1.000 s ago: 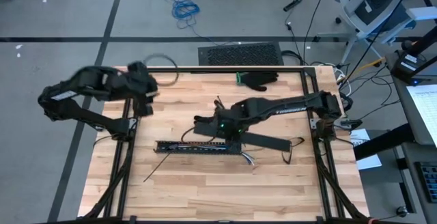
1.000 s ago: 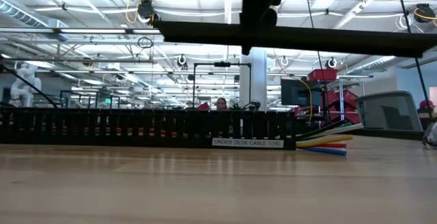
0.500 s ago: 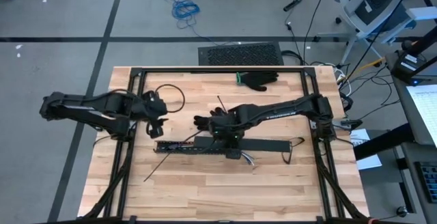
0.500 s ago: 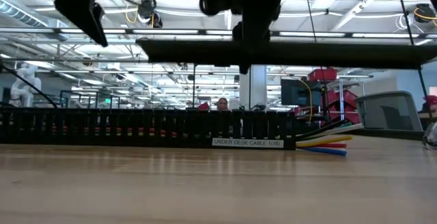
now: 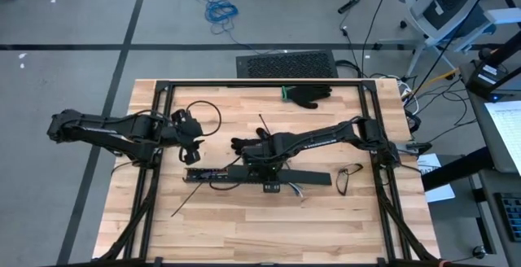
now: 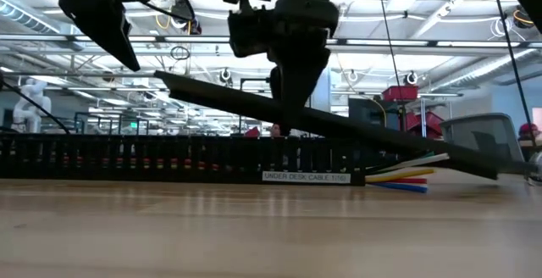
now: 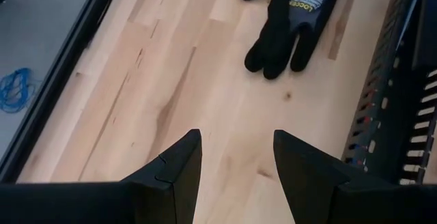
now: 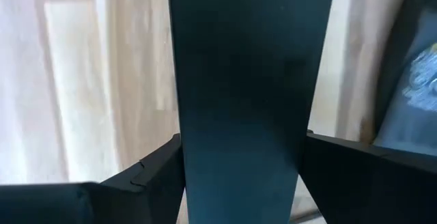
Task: Ziptie cables
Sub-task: Close the black cable duct
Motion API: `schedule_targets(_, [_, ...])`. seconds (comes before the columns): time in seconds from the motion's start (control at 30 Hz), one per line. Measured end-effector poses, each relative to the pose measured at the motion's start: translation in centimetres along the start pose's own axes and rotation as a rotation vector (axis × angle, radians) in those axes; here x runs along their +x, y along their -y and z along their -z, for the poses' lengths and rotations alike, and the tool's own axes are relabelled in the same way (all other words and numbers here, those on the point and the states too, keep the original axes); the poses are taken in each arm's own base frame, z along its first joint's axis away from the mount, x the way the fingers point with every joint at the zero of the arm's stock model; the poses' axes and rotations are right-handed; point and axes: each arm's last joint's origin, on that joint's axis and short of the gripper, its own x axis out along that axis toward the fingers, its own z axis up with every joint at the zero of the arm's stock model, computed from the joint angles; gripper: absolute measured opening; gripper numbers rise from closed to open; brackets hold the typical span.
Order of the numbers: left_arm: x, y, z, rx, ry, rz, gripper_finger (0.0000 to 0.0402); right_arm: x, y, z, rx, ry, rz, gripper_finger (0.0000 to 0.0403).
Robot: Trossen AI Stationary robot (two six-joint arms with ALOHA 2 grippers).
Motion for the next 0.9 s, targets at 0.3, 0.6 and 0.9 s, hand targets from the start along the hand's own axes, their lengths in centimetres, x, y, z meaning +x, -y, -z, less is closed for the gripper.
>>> schedule_targets(0.3, [0.0, -0.05, -0.03, 0.0, 0.007, -0.019, 0.0177, -0.05, 0.14, -0.04, -0.002, 0.006, 0.018, 0.0246])
schedule_targets(0.6, [0.0, -0.05, -0.03, -0.002, 0.007, -0.019, 0.0177, -0.12, 0.04, -0.24, -0.009, 0.028, 0.0, 0.0247])
schedule_targets(0.9, [0.0, -0.03, -0.1, -0.03, 0.014, -0.018, 0.0177, -0.17, 0.0, -0.24, -0.01, 0.029, 0.0, 0.0243])
